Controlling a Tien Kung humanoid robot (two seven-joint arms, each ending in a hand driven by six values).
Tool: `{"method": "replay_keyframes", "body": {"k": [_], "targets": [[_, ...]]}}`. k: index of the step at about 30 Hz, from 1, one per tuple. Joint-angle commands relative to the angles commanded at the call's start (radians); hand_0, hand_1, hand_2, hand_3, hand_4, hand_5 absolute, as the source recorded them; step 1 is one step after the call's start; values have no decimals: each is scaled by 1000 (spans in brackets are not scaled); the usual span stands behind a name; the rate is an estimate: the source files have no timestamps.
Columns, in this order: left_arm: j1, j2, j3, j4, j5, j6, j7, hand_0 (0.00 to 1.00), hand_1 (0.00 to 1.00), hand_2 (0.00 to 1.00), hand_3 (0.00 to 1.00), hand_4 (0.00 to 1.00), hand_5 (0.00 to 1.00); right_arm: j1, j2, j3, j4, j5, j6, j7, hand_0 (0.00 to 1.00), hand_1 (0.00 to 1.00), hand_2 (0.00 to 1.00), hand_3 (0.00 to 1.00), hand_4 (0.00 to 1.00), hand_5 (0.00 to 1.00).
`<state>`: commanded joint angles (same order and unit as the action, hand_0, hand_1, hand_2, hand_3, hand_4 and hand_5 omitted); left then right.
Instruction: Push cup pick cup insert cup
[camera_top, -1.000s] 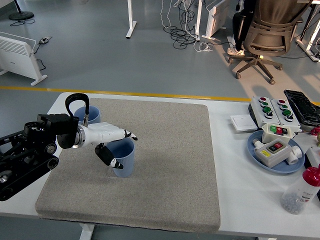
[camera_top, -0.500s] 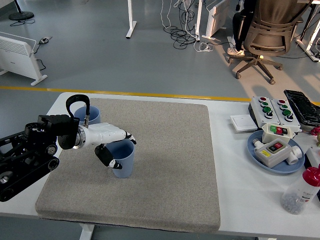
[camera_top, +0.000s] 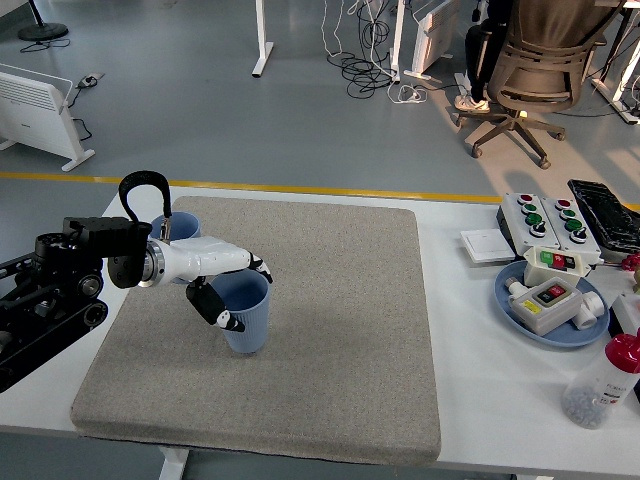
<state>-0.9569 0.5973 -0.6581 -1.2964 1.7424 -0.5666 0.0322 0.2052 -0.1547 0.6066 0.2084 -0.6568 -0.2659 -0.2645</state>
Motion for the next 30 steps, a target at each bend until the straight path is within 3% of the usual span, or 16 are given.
{"method": "replay_keyframes", "body": {"k": [5, 8, 13, 17, 19, 24, 30], "targets": [[-31, 38, -39, -31, -40, -19, 2, 501, 559, 668, 504, 611, 103, 3, -1, -5, 0, 12, -1, 2, 670, 614, 627, 586, 147, 488], [-74, 69, -80, -34, -69, -34, -1, 499, 556, 650, 499, 616, 113, 4, -3, -5, 0, 13, -1, 1, 670, 614, 627, 586, 146, 487], [-150, 84, -99, 39, -59, -36, -3, 495, 556, 650, 501, 619, 118, 4, -4, 4, 1, -1, 0, -4, 670, 614, 627, 586, 146, 487], [-195, 78, -88, 125, -29, -21, -7, 495, 556, 650, 501, 619, 118, 2, -5, 5, 2, -4, 0, -7, 670, 614, 627, 586, 146, 487], [-220, 60, -68, 192, -7, 3, -14, 493, 556, 654, 503, 626, 129, 1, -5, 8, 2, -9, 0, -10, 670, 614, 627, 586, 146, 487], [-251, 23, -24, 337, 10, 50, -31, 493, 557, 649, 503, 629, 138, 0, -5, 16, 3, -23, 0, -15, 670, 614, 627, 585, 146, 487], [-270, 2, -3, 449, -2, 63, -40, 487, 559, 648, 502, 634, 149, 3, -4, 20, 4, -31, -1, -16, 670, 615, 627, 585, 146, 487]]}}
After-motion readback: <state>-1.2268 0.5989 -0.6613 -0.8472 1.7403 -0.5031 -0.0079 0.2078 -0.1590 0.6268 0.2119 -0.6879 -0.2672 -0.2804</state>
